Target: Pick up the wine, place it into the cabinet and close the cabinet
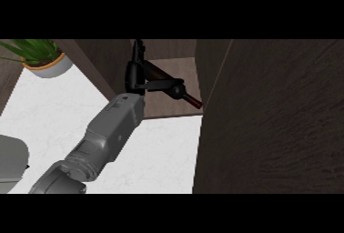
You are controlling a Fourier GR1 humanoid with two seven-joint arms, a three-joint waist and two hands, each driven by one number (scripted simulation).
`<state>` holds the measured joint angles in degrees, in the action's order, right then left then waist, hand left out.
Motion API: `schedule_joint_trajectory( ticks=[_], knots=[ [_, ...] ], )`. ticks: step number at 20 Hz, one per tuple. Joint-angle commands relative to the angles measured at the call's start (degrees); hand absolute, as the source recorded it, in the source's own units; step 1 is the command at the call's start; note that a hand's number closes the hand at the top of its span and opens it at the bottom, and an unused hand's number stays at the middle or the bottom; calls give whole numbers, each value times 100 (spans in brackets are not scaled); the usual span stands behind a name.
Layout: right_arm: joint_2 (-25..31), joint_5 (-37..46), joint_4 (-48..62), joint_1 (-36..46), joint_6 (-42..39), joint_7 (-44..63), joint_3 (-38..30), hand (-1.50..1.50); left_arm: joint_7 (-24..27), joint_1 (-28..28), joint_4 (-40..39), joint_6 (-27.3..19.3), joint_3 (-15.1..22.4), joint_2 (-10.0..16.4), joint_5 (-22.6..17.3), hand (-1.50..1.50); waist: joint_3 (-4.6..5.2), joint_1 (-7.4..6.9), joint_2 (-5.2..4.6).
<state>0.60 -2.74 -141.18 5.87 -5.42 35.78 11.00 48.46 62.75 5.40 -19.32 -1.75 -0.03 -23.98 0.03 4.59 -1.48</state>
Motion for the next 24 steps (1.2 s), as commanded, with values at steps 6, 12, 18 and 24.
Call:
schedule_joint_trajectory(
  ticks=[6,12,18,24],
  knots=[
    [-58,-25,-78,-174,107,-174,107,-150,135,-209,54,350,17,3,-125,-150,3,-72,38],
    [14,-68,-54,-296,-14,-188,85,-150,137,-469,208,760,92,3,-468,-150,-1,-133,97],
    [-22,48,-373,-344,100,78,242,-150,301,-766,378,782,444,3,-847,-150,0,-50,116],
    [127,-288,-460,133,170,562,-281,-150,-193,-1087,1231,448,1341,3,-1424,-150,1,-162,160]
  ],
)
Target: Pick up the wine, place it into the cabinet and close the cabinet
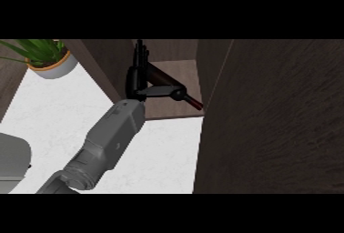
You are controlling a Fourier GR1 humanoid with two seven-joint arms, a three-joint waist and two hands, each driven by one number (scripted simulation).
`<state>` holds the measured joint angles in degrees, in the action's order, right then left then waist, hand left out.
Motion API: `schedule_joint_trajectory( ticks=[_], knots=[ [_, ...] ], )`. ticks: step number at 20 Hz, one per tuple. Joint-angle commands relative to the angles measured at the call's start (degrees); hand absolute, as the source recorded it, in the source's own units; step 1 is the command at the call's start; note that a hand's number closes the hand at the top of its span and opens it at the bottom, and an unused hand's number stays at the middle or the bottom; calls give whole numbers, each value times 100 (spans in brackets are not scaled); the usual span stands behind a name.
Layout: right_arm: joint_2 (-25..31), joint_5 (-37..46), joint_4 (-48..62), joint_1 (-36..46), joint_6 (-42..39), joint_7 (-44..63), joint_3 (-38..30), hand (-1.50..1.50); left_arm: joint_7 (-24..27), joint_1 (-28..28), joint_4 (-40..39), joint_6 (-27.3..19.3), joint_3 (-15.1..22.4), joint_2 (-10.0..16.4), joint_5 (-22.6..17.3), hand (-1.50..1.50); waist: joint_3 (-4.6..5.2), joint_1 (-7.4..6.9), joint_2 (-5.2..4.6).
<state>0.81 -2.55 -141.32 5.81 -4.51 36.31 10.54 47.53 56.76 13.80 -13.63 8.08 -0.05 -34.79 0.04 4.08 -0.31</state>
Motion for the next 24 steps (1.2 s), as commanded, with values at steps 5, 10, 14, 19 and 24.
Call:
schedule_joint_trajectory(
  ticks=[5,10,14,19,24],
  knots=[
    [-38,161,-358,-324,104,73,164,-150,-367,-1415,1974,-819,1628,5,-845,-150,-4,-266,65],
    [194,-308,-358,-880,-185,-425,-322,-150,-612,-2158,3471,-1903,2642,5,-879,-150,-14,-356,75],
    [34,218,-536,-391,226,41,-18,-150,-537,-2815,4401,-2415,3036,5,-601,-150,-5,-401,62],
    [208,-214,-668,-858,-71,-211,-327,-150,-753,-3644,5483,-2239,3002,205,-166,-150,-7,-413,52],
    [226,-388,-482,-369,47,46,-606,-150,-1538,-4212,7028,-2990,3334,586,198,-150,-8,-437,55]
  ],
)
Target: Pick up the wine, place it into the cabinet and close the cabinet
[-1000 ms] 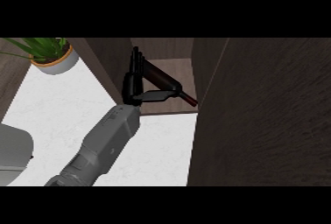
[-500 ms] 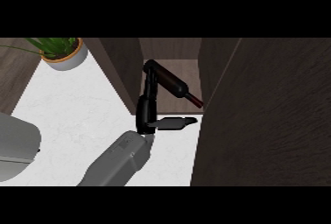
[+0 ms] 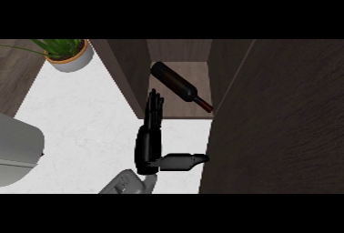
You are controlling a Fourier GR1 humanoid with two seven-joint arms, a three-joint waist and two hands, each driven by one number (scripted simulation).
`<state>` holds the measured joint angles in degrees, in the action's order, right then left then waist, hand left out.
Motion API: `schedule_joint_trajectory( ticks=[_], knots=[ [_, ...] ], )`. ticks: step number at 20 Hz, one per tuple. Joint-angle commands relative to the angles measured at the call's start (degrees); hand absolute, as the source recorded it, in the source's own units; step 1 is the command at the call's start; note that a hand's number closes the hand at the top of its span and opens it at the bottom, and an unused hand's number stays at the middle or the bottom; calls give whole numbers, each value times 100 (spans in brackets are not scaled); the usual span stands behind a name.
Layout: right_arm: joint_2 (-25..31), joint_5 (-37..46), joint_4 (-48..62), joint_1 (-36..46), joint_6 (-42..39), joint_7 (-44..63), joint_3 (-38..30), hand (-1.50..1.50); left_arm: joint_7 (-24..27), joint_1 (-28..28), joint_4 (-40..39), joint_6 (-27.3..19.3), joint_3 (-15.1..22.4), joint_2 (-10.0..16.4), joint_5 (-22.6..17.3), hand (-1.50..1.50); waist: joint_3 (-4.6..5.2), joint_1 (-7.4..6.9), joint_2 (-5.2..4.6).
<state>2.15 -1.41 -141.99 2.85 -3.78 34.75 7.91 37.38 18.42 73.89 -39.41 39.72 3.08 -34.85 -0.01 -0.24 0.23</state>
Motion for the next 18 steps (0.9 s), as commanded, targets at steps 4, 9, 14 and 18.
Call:
schedule_joint_trajectory(
  ticks=[4,9,14,18],
  knots=[
    [-58,-136,-385,-385,-61,-23,160,-150,-783,-770,1645,-1034,522,247,717,-150,-3,22,-5],
    [135,-515,-392,-112,-171,242,-181,-150,-555,-1768,2654,-185,371,1039,523,-150,0,1,-9],
    [-88,-511,23,-159,-268,9,208,-150,-739,-1901,3035,12,503,1341,756,-150,-1,6,-16],
    [112,-692,-556,-236,-415,768,394,150,-732,-2642,3926,119,656,2049,837,-150,2,-10,0]
  ],
)
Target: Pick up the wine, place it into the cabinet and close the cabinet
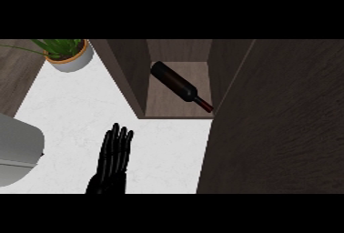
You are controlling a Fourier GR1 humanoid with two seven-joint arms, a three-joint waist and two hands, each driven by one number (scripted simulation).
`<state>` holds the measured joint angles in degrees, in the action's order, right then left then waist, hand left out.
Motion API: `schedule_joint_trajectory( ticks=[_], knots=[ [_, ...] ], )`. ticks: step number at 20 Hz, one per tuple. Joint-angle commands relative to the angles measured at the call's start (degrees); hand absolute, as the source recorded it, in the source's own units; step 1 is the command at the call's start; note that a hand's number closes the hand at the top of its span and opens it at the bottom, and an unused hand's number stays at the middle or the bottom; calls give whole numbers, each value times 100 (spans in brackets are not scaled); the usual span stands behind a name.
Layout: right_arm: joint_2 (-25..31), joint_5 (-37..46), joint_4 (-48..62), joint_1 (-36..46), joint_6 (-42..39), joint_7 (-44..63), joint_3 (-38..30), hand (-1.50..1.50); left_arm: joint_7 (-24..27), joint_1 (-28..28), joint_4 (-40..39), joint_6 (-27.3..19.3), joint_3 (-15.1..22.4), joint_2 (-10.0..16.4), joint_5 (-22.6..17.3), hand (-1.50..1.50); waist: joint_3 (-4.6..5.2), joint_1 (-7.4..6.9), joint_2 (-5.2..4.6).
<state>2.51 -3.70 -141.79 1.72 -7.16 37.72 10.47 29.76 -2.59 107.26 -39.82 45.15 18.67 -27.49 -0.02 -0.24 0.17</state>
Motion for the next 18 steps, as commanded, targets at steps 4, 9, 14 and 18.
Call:
schedule_joint_trajectory(
  ticks=[4,9,14,18],
  knots=[
    [192,-495,-615,-378,-372,215,123,150,348,-630,373,1084,-408,626,-289,-150,4,28,-8],
    [-84,-450,-444,-673,-370,136,735,150,-136,-861,1058,1077,-929,1193,-421,-150,1,17,-1],
    [-245,-605,-473,-822,-87,550,1348,150,259,-1465,1190,1630,-1456,1531,-806,-150,7,-28,5],
    [-249,-791,-769,-1001,-96,967,1755,150,262,-1566,1233,2044,-2147,1773,-1234,-150,10,-29,5]
  ],
)
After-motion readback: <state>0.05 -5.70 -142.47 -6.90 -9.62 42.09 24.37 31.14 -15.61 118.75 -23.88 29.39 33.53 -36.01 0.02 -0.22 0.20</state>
